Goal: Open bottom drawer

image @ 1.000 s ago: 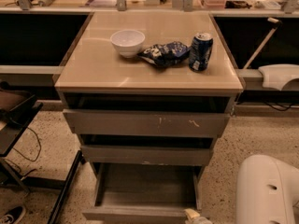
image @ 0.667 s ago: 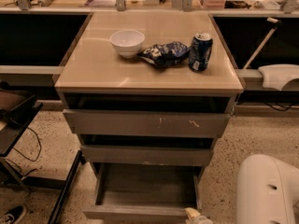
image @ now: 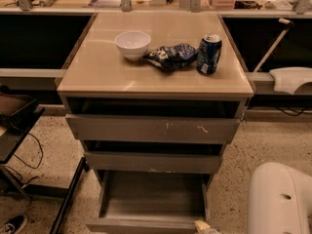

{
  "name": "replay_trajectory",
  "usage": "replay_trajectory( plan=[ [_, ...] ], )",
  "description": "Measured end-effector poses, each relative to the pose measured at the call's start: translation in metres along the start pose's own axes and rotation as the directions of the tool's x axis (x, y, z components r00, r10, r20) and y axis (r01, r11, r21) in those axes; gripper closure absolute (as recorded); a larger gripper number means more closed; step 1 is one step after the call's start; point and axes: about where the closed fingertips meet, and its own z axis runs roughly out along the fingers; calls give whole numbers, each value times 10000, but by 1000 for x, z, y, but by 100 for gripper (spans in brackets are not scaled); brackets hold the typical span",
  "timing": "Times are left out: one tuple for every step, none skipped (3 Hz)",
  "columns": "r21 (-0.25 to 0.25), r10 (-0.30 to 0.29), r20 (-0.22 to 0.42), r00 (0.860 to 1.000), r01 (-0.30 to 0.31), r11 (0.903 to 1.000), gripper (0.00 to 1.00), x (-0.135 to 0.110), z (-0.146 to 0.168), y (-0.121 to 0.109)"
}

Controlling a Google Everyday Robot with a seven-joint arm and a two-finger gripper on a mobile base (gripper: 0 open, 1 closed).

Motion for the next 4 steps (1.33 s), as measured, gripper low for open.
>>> replay_trajectory(
  plan=[
    [0, 0, 0, 10000, 0, 10000, 58, 0, 0, 0],
    [0, 0, 1, 10000, 0, 10000, 35, 0, 0, 0],
    [0, 0, 1, 10000, 0, 10000, 11, 0, 0, 0],
    [0, 0, 1, 10000, 0, 10000, 0, 0, 0, 0]
  ],
)
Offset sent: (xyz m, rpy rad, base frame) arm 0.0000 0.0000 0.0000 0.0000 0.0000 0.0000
